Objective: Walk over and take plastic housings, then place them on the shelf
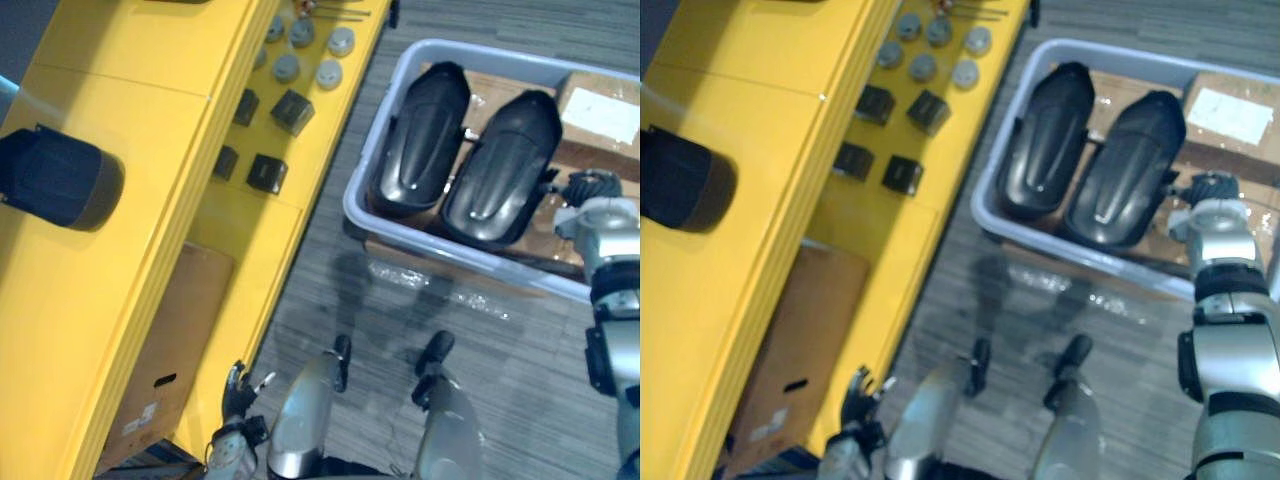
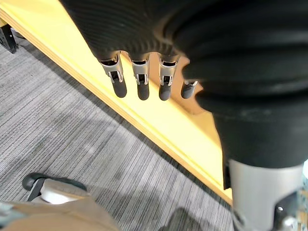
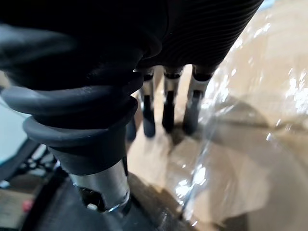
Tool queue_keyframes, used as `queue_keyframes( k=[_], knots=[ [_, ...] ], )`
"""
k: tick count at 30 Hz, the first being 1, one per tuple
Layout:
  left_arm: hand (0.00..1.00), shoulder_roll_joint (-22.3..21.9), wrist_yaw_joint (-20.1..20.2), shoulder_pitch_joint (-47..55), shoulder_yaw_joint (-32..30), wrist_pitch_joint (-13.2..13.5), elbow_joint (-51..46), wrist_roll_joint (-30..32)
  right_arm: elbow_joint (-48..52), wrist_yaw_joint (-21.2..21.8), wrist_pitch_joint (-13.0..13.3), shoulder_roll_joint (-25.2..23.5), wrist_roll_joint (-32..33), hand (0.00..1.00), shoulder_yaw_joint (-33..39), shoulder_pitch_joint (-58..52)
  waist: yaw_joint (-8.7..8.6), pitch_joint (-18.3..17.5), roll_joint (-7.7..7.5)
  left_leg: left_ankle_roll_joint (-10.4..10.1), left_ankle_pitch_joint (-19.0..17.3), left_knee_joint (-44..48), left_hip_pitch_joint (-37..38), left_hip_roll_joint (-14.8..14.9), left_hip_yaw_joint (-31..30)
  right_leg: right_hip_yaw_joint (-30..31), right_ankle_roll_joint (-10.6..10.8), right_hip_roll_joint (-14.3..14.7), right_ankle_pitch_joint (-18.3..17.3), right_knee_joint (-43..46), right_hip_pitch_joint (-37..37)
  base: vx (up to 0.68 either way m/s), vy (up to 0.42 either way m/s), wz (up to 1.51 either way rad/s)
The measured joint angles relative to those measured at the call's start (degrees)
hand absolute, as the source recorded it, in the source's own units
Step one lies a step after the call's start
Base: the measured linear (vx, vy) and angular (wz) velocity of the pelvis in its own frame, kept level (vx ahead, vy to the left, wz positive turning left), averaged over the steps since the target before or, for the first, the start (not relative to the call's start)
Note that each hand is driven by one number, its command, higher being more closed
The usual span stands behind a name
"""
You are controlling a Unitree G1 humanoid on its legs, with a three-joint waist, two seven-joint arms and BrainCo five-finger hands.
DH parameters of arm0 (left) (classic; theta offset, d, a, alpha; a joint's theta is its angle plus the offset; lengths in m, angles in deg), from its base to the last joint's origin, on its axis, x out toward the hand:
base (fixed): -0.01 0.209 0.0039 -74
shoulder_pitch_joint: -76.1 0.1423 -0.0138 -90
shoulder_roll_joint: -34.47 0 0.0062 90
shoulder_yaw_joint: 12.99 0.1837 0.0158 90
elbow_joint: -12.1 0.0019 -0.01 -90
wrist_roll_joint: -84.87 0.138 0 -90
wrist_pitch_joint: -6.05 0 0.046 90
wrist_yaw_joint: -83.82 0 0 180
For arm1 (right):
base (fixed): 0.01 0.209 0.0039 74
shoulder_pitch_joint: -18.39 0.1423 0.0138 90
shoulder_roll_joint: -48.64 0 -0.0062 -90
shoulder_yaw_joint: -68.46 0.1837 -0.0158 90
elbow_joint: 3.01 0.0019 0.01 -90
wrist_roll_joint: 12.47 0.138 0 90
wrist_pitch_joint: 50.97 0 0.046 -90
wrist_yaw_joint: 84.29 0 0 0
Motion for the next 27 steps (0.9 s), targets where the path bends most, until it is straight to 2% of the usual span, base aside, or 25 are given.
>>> queue_keyframes(
  k=[2,4,9,15,19,24,27],
  knots=[
    [0.0,-0.14,-0.58,-0.27,0.67,-0.01,0.33,-0.05,-1.09,0.83,-0.59,0.77,-4.64,1.0,-1.28,0.04,0.15,-0.87,1.24,0.0,0.0,0.35,-1.13,-0.03,-0.81,-0.73,-0.11,-0.2,0.07,0.25,-0.62,0.0,0.019,0.15],
    [0.0,-0.51,-0.86,-0.43,0.72,0.01,0.33,-0.34,-1.49,1.01,-1.4,0.77,-7.39,1.0,-2.43,0.09,0.45,-1.12,1.59,-0.01,0.01,0.57,-1.78,-0.04,-0.93,-0.74,-0.14,-0.32,0.03,0.75,-1.37,0.0,0.012,0.04],
    [0.0,-1.3,-0.55,-2.19,4.16,0.43,0.26,-1.75,-3.57,0.9,-4.98,1.14,-16.78,1.0,-5.4,1.36,1.79,-1.42,2.0,0.01,0.03,0.61,-1.87,-0.32,-1.22,-0.84,-0.2,-0.98,-0.66,2.09,-1.87,-0.01,0.015,0.02],
    [0.0,-1.78,-0.2,-2.38,4.94,1.69,-0.27,-1.74,-4.45,-0.51,-6.56,1.88,-21.74,1.0,-6.14,1.73,1.8,-1.42,2.01,0.04,0.04,0.57,-1.97,-0.6,-1.29,-0.96,-0.19,-1.29,-0.71,2.3,-1.87,0.0,0.006,0.01],
    [0.0,-1.73,0.15,-2.06,5.29,2.05,-2.88,-1.72,-5.39,-1.55,-5.2,4.36,-25.38,1.0,-7.53,3.09,1.78,-1.42,2.01,0.06,0.15,0.27,-2.0,-0.6,-1.34,-1.07,-0.11,-1.24,-0.63,2.38,-1.87,0.0,0.016,0.0],
    [0.0,-1.7,1.5,-2.08,6.76,2.63,-11.31,-1.7,-6.16,-3.85,-1.37,6.11,-25.48,1.0,-8.9,4.54,1.33,-1.42,2.01,0.07,0.18,0.15,-1.87,-0.6,-1.55,-1.29,0.23,-1.18,-0.39,2.55,-1.69,0.0,0.0,0.0],
    [0.0,-1.37,-0.63,-2.04,6.43,1.08,-18.99,-1.43,-6.11,-7.51,1.72,6.13,-24.98,1.0,-8.88,5.23,0.63,-1.42,2.0,0.07,0.18,0.21,-1.48,-0.58,-2.02,-1.77,0.22,-1.12,-0.41,2.53,-0.92,0.01,0.018,0.09]
  ],
)
